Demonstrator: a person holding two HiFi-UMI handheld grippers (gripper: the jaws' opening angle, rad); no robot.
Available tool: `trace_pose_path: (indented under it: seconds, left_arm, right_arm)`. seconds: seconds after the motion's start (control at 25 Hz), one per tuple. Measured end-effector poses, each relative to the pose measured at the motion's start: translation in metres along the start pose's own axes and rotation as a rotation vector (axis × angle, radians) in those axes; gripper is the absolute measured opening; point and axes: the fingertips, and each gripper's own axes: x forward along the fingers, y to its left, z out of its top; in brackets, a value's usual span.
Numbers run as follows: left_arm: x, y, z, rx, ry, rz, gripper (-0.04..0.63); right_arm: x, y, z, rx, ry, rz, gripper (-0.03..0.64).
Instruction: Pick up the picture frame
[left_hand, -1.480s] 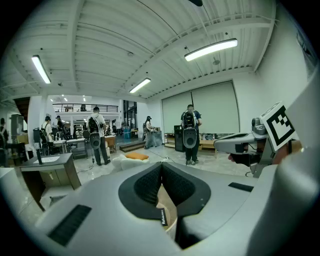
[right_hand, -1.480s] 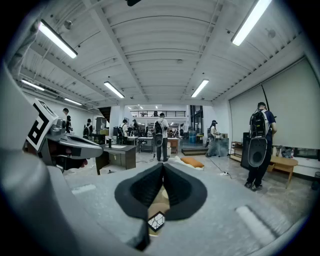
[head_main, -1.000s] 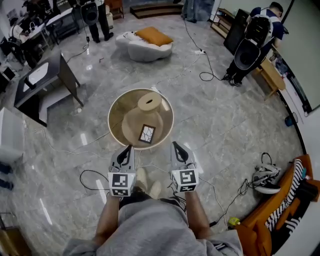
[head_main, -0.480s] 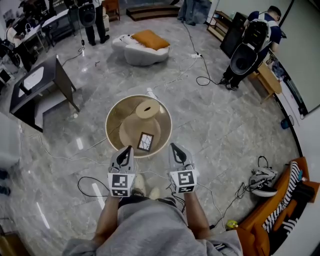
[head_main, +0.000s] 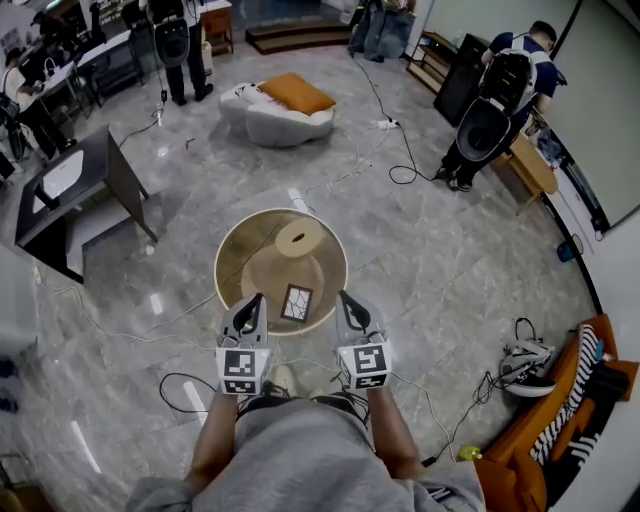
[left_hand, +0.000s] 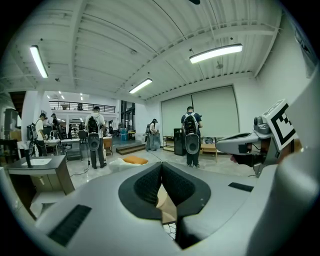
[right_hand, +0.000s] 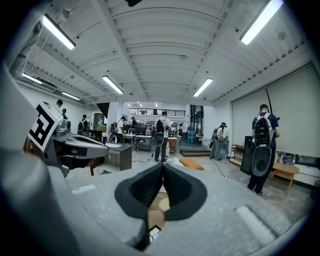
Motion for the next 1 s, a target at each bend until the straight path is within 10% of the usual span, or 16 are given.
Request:
trace_pose_path:
  seconds: [0.64,1.0]
  left_arm:
    - [0.038,0.034,-0.01,0.005,0.004,-0.05,0.018]
    - [0.089,0.043,-0.013,-0.043,0.046,0.061,0.018]
  right_arm:
    - [0.047,0.008,-0.008,-0.002,0.023,-0.032,0.0]
    - [0.105,-0.031,-0.015,-0.024,0.046,0.079,0.0]
